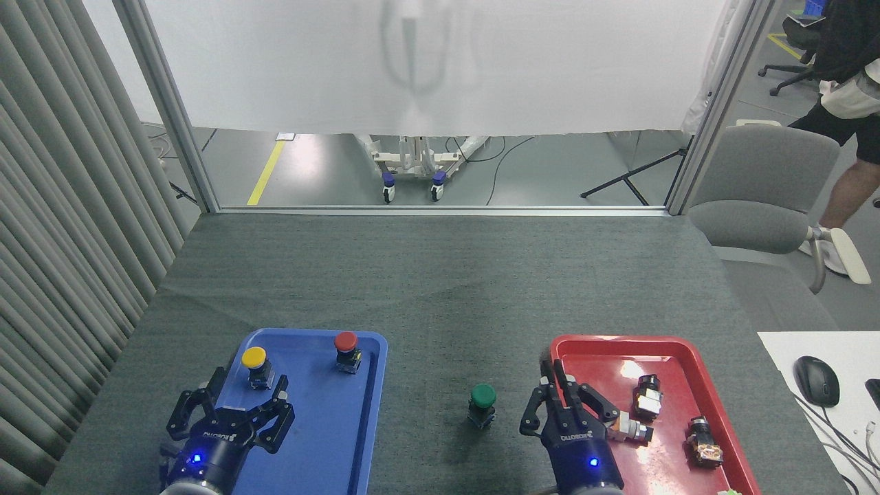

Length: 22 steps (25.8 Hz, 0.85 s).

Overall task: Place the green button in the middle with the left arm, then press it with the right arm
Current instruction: 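Lift the right gripper off the green button and retract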

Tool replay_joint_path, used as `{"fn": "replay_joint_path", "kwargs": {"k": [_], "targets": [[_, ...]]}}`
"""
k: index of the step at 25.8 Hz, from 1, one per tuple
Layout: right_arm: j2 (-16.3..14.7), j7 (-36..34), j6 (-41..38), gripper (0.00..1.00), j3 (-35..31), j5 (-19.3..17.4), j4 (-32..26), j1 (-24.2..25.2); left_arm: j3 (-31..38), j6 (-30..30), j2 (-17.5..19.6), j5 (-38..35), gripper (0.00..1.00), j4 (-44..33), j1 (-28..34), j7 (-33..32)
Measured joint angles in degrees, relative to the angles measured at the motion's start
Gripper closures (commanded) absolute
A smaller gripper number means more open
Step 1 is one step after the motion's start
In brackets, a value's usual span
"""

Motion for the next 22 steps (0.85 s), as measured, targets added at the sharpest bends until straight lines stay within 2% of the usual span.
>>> {"fn": "replay_joint_path", "kwargs": {"k": [7, 22], "targets": [[-2.9, 0.3, 0.1, 0.0, -5.1, -0.1, -6.3, 5.7, 0.0, 0.0, -0.1, 0.0, 0.0, -0.1, 0.1, 0.0], [-3.1, 0.4, 0.8, 0.0, -7.7, -0.7, -7.9, 8.9, 0.2, 0.1, -0.4, 0.9, 0.0, 0.0, 0.5, 0.2]]}}
